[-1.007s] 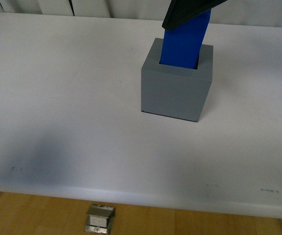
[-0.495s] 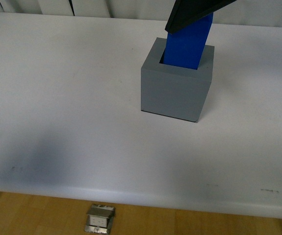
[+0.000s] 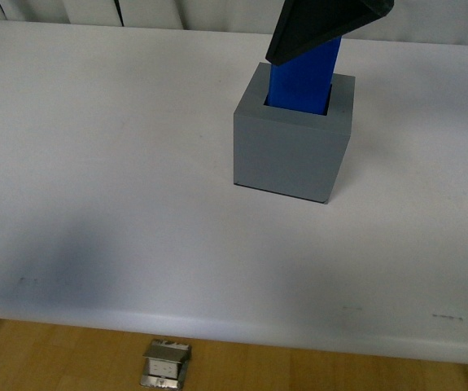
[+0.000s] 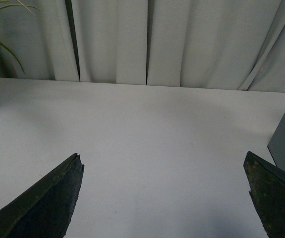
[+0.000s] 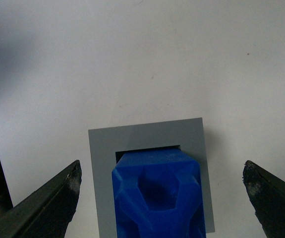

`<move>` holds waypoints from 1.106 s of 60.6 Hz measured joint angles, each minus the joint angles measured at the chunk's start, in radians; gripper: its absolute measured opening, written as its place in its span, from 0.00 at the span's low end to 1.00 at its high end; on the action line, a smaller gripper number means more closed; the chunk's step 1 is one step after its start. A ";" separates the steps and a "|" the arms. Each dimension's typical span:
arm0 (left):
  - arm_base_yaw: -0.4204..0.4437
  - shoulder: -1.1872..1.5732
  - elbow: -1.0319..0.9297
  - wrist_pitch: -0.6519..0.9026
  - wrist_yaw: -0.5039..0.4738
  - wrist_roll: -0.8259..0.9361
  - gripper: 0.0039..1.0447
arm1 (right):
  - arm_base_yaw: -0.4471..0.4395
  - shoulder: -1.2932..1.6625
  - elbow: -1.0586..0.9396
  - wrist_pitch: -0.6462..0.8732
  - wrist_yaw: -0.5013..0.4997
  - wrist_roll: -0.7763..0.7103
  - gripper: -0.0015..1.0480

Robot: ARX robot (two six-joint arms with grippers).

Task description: Insert blue part into gray base

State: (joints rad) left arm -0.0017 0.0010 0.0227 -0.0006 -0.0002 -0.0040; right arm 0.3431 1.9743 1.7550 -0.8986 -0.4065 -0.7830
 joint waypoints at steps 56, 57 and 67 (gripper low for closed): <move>0.000 0.000 0.000 0.000 0.000 0.000 0.94 | -0.294 -0.990 -1.028 0.864 0.187 0.640 0.91; 0.000 0.000 0.000 0.000 0.000 0.000 0.94 | -0.306 -1.014 -1.056 0.878 0.202 0.655 0.91; 0.000 0.000 0.000 0.000 0.000 0.000 0.94 | -0.344 -1.088 -1.136 0.893 0.243 0.713 0.91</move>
State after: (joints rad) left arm -0.0017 0.0010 0.0227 -0.0006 -0.0002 -0.0040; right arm -0.0006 0.8864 0.6193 -0.0059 -0.1638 -0.0696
